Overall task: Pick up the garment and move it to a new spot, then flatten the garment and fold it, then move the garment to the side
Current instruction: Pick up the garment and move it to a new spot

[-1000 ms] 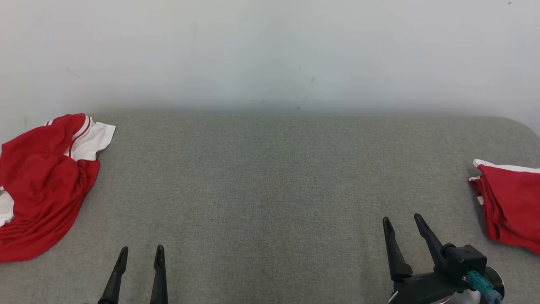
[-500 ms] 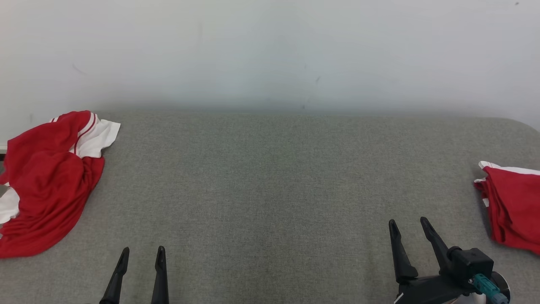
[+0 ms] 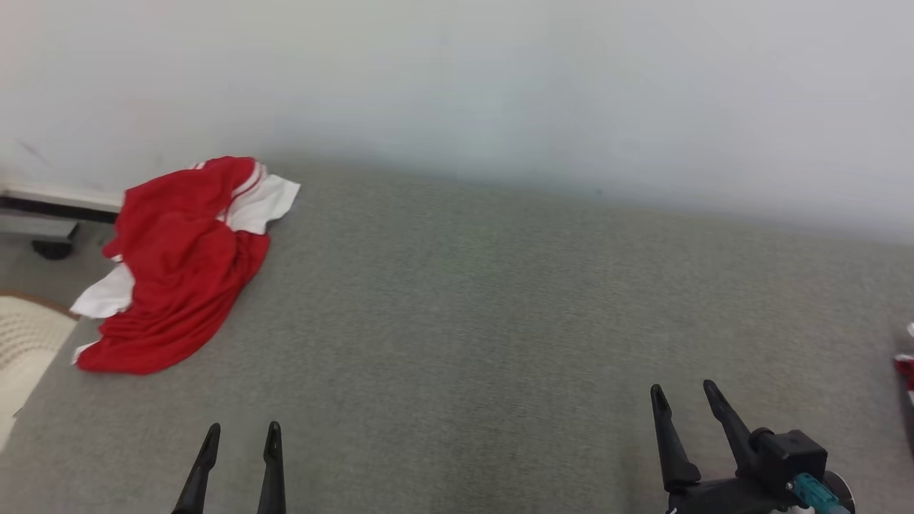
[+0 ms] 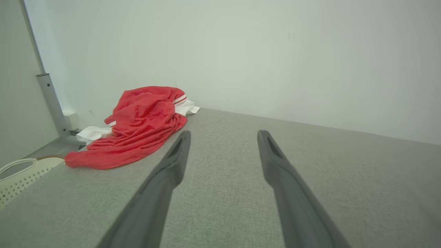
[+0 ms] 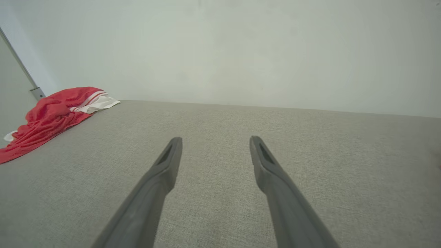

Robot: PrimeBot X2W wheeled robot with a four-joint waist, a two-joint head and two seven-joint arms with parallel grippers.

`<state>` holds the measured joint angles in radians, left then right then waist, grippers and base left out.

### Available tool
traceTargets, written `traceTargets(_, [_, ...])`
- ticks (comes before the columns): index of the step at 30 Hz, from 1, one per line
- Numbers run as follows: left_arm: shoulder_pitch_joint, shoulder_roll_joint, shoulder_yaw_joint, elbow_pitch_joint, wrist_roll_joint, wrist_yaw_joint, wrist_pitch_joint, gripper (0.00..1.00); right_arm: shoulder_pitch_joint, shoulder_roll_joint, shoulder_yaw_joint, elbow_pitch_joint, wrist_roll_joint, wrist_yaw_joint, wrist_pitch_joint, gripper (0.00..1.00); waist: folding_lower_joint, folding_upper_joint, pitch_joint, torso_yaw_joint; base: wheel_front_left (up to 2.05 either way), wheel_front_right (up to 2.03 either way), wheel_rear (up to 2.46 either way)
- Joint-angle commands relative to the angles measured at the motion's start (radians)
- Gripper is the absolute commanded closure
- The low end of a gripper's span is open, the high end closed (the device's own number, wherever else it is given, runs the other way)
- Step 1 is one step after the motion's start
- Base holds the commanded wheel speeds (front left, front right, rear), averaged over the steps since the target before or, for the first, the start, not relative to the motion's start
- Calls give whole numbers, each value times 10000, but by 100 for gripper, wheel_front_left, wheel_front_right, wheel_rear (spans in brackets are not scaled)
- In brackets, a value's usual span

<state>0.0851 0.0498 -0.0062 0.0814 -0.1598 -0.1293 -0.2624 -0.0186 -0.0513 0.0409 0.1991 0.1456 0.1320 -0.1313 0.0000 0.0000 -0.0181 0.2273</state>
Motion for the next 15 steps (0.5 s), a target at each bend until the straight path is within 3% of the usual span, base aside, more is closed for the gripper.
traceTargets(1, [217, 8, 42, 0, 96, -4, -29, 0, 90, 14, 52, 2, 88, -26, 3, 0, 0, 0, -142, 962, 0, 0, 0])
traceTargets(9, [350, 139, 78, 10, 105, -9, -31, 0, 216, 13, 218, 161, 208, -26, -64, 0, 0, 0, -338, 2602, 0, 0, 0])
traceTargets(15, [653, 60, 622, -487, -16, 67, -29, 0, -454, 5, 927, 250, 97, -27, 143, 0, 0, 0, 22, 2902, 0, 0, 0])
